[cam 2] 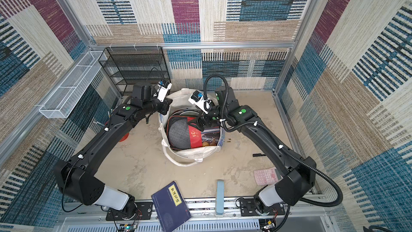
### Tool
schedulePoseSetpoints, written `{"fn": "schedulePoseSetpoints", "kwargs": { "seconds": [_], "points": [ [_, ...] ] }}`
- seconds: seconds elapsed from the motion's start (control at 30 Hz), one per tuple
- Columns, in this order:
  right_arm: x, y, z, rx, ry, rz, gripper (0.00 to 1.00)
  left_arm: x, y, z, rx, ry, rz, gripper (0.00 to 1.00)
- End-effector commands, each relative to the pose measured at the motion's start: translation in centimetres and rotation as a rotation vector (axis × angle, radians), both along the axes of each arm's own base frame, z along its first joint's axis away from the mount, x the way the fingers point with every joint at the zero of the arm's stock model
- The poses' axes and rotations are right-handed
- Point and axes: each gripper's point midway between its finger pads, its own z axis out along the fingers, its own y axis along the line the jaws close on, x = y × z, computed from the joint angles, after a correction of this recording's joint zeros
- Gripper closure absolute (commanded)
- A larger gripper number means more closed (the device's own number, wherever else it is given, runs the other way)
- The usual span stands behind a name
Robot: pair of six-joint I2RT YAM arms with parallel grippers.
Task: Remove the ping pong set from the canvas bag
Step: Pick up the canvas bag from the center of the board.
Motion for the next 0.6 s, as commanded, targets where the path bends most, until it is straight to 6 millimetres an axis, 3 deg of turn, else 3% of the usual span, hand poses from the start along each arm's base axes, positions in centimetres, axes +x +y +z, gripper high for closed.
{"fn": "schedulePoseSetpoints", "kwargs": {
  "seconds": [0.0,0.27,0.57],
  "points": [
    [0.2,0.8,-0.9,-0.016,0.008,0.045,0.01,1.4,-2.2,5.7,-0.145,-0.185,-0.07,1.0],
    [3.0,2.7,-4.7,-0.107,0.088,0.088,0.01,0.9,-2.6,4.2,-0.173,-0.117,-0.089,1.0],
    [5.0,2.7,-7.9,-0.184,0.188,0.102,0.05,0.7,-3.2,3.5,-0.185,-0.099,-0.122,1.0]
  ]
}}
